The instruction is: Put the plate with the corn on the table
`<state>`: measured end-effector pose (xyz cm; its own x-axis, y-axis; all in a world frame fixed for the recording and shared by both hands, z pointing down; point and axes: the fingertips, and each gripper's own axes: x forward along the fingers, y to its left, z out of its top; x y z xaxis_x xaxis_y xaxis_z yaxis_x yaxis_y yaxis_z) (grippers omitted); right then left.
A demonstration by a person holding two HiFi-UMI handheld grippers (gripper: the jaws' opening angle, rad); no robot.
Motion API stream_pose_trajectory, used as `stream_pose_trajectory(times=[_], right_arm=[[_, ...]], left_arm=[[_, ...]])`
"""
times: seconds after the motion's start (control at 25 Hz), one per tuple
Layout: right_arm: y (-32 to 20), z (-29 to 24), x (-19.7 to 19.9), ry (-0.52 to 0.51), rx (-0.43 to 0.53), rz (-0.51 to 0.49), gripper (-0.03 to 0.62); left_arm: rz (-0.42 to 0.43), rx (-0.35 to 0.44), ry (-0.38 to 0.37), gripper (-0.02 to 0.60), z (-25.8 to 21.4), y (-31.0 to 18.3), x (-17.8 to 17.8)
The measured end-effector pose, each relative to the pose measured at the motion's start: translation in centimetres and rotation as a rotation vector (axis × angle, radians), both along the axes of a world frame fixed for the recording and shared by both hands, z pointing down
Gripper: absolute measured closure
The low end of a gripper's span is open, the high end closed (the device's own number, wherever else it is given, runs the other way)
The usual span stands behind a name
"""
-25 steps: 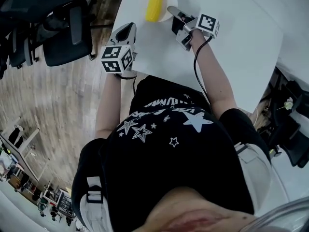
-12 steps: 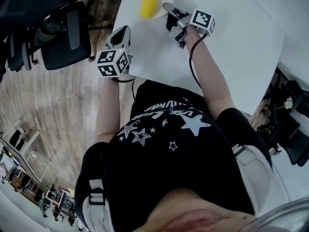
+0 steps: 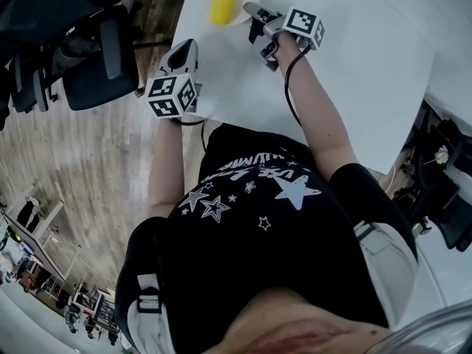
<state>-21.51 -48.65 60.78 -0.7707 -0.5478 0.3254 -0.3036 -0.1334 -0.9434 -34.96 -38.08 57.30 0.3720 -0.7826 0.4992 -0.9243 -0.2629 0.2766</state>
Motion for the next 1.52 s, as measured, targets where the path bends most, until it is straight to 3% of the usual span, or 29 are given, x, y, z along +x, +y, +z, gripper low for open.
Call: stream_pose_trajectory(times=[0.2,0.48,0.68,0.96,1.36,1.52], right_arm=[[0.0,0.0,0.7,0.101,0.006,-0.014,0.565],[0.4,0.9,-0.3,0.383,0.019,-0.103,0.552],[0.2,0.7,-0.4,0.521,0.054,-0.154,0.536],[0.1,0.8,-0.5,0.61,0.094,-0.216,0.516],[0.1,0.9,0.3,0.859,0.164,-0.306,0.448],[0.4,0.8,0.6,0.903,0.181,-0.329,0.45]], left_arm=[[0.0,-0.001,-0.001,0.575,-0.1,-0.1,0.8],[0.006,0.003,0.007,0.575,0.0,-0.2,0.3],[0.008,0.011,0.035,0.575,-0.5,-0.3,0.7],[0.008,0.012,0.038,0.575,-0.4,-0.1,0.5],[0.002,0.011,0.04,0.575,-0.2,0.0,0.2],[-0.005,0.017,0.046,0.575,-0.5,0.1,0.1]])
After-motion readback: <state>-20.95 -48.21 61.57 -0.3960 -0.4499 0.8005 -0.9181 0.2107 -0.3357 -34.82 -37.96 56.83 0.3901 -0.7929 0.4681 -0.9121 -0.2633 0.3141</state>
